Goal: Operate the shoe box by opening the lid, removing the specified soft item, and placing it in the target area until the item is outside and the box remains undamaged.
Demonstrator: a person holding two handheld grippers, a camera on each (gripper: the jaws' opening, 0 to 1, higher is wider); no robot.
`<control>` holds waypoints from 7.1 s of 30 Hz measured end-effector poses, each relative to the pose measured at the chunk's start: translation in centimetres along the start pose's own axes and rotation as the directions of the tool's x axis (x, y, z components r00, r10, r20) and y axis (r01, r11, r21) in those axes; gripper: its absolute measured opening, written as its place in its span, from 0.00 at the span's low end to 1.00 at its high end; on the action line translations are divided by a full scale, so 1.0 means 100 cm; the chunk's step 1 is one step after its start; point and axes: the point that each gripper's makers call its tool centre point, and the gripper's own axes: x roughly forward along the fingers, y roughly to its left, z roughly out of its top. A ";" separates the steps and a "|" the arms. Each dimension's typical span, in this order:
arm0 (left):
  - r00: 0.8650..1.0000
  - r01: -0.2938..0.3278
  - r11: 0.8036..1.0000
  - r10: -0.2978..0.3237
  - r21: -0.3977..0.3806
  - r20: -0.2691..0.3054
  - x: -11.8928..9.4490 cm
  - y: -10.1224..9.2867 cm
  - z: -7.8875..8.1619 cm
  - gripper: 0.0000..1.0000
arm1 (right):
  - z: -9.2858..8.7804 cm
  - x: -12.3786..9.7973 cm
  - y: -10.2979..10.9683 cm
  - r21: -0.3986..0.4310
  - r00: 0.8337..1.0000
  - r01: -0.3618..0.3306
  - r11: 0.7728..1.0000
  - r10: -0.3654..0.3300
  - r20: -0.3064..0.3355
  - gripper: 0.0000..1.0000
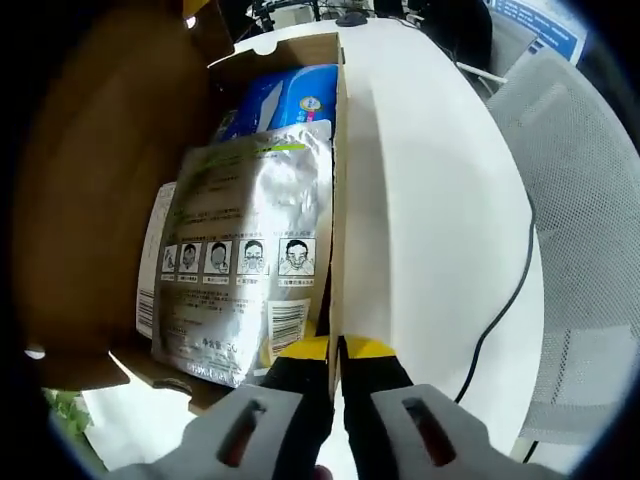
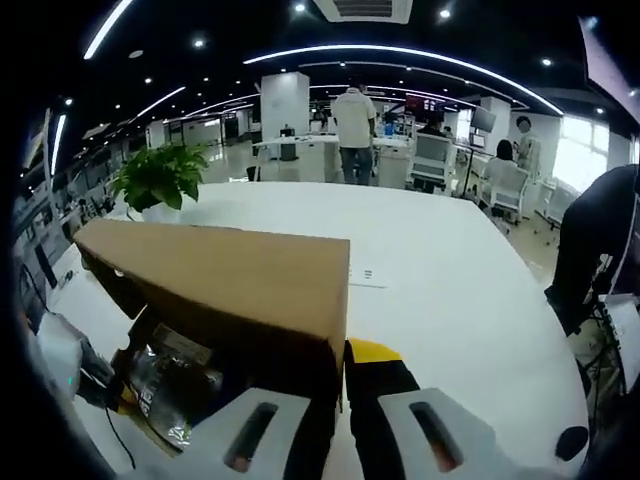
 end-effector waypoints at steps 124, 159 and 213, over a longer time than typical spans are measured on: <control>1.000 -0.002 0.999 0.001 -0.032 -0.012 -0.001 -0.002 0.000 0.01 | -0.005 0.080 -0.008 0.114 0.919 -0.038 0.993 0.080 -0.387 0.00; 1.000 0.002 0.999 -0.003 -0.041 -0.014 0.001 -0.003 -0.001 0.01 | -0.026 0.117 -0.014 0.129 0.907 -0.014 0.992 0.066 -0.416 0.00; 0.999 -0.004 0.999 0.002 -0.047 -0.040 0.002 -0.005 -0.001 0.01 | -0.045 0.024 0.015 0.025 0.935 -0.205 0.978 0.203 -0.292 0.18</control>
